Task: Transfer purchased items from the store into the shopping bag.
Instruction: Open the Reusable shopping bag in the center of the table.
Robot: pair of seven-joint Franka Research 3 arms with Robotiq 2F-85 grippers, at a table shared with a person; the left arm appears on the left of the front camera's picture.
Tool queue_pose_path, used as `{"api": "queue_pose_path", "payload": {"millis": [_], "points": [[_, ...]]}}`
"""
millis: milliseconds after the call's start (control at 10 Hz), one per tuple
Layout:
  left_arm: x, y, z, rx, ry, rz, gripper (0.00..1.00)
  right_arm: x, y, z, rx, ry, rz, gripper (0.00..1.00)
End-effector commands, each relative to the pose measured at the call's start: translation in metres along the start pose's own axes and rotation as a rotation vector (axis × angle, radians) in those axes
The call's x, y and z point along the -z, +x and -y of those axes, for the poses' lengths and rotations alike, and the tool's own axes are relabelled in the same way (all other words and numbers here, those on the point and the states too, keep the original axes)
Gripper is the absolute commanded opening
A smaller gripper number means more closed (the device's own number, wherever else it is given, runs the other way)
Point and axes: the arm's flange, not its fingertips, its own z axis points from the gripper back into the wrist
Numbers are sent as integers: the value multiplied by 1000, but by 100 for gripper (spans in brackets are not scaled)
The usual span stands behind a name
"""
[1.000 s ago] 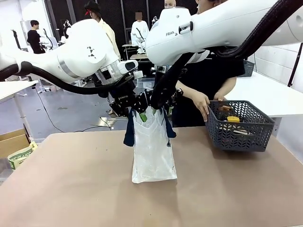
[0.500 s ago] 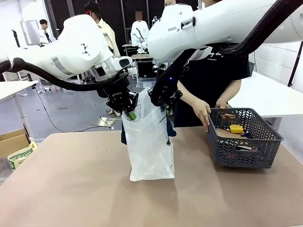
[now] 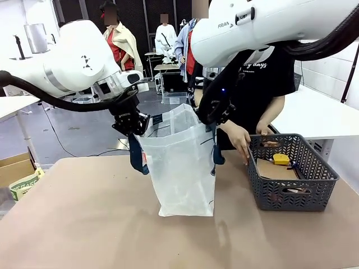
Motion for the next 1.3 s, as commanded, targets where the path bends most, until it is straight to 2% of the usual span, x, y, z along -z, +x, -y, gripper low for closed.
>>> {"api": "queue_pose_path", "payload": {"millis": [0,400,800,1000,1200], "points": [[0,-10,-9,5,27,16,0,7,-13,19,-89,-26,20,0],[-6,-15,2,73,99,93,0,13,-20,42,-253,-22,145,0],[11,-11,18,213,121,90,0,23,-23,42,-285,-17,154,0],[15,-11,16,208,120,64,0,22,-26,44,-251,-14,169,0],[8,-9,23,185,102,64,0,21,-15,36,-263,-37,138,0]]}}
